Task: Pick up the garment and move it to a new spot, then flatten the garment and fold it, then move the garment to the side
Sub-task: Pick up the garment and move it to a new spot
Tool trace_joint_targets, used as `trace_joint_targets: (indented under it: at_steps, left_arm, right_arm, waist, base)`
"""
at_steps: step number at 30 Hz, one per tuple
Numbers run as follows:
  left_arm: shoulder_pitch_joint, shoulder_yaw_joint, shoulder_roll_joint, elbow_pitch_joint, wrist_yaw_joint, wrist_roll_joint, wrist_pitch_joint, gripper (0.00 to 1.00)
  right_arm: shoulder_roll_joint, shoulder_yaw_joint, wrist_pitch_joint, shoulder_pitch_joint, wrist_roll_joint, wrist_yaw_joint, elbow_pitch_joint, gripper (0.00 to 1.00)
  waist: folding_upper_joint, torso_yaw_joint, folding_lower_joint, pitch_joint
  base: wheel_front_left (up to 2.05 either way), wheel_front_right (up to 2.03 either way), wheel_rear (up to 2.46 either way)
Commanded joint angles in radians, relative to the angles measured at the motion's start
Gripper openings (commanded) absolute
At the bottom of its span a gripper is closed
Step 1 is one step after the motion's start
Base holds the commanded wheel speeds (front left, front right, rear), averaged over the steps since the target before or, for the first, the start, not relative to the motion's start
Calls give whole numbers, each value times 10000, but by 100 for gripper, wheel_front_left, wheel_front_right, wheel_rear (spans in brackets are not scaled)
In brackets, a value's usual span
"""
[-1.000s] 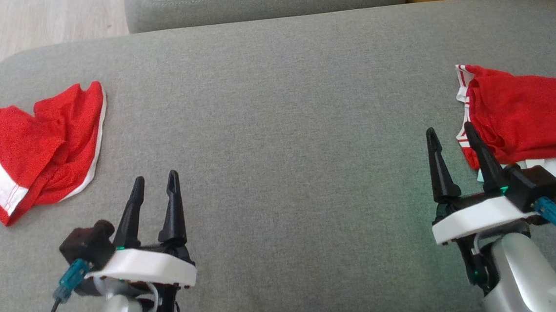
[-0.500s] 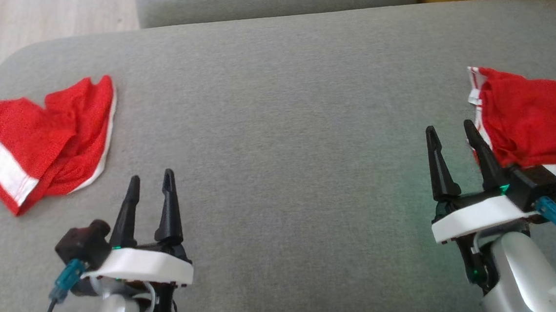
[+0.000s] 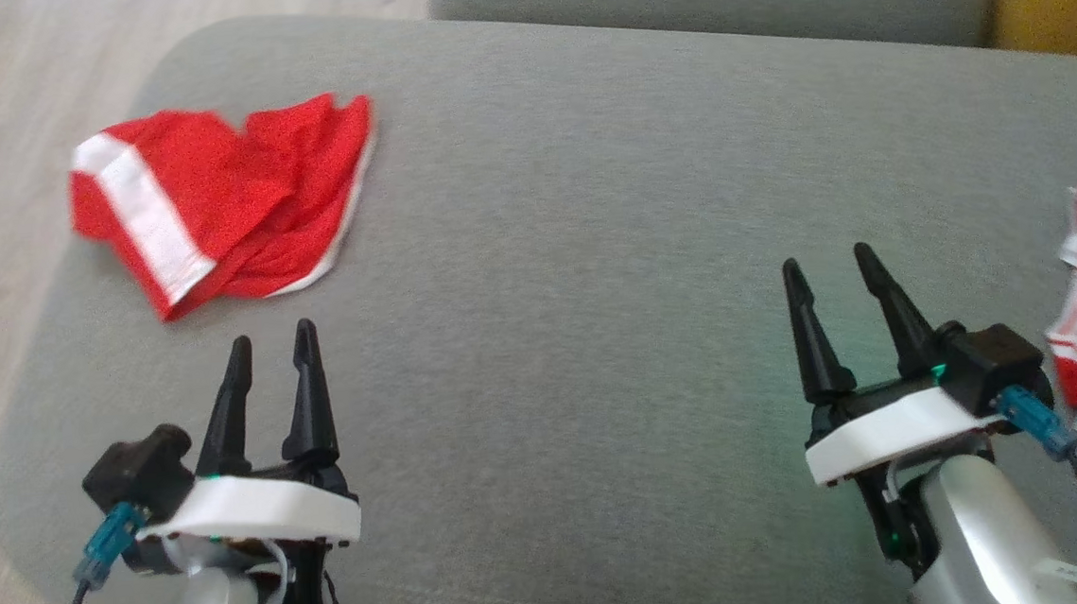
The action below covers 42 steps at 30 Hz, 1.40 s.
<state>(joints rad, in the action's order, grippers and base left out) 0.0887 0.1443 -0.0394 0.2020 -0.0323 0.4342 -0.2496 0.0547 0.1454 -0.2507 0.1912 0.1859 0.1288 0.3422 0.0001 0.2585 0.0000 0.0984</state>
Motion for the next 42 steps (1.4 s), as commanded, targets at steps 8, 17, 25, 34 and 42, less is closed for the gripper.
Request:
trace_joint_targets:
  at_steps: [8, 17, 25, 34, 42]
  left_arm:
    - [168, -541, -108, -462, 152, -58, -122, 100]
    - [1, -690, -108, -554, 216, -124, -122, 100]
    - [-119, -895, -108, -632, 284, -118, -122, 100]
    - [32, -1081, -108, -685, 261, -64, -122, 100]
    - [708, -1503, -108, -396, 157, -443, -122, 100]
  right_arm:
    - [-45, 747, 12, 377, -72, 19, -71, 100]
    - [-45, 1133, 28, 390, 230, 19, 214, 100]
    - [-45, 1379, -5, 433, 412, 19, 397, 100]
    - [-45, 1299, -9, 461, 432, 19, 378, 100]
    - [-45, 548, 350, 657, 146, 19, -160, 100]
  waist:
    - [-1, 1724, 0, -36]
    - [-1, 2611, 0, -170]
    - [-1, 2616, 0, -252]
    - [-1, 2609, 0, -68]
    - [-1, 2345, 0, 735]
  base:
    - [0, 0, 0]
    - [0, 0, 0]
    - [0, 0, 0]
    - [0, 0, 0]
    - [0, 0, 0]
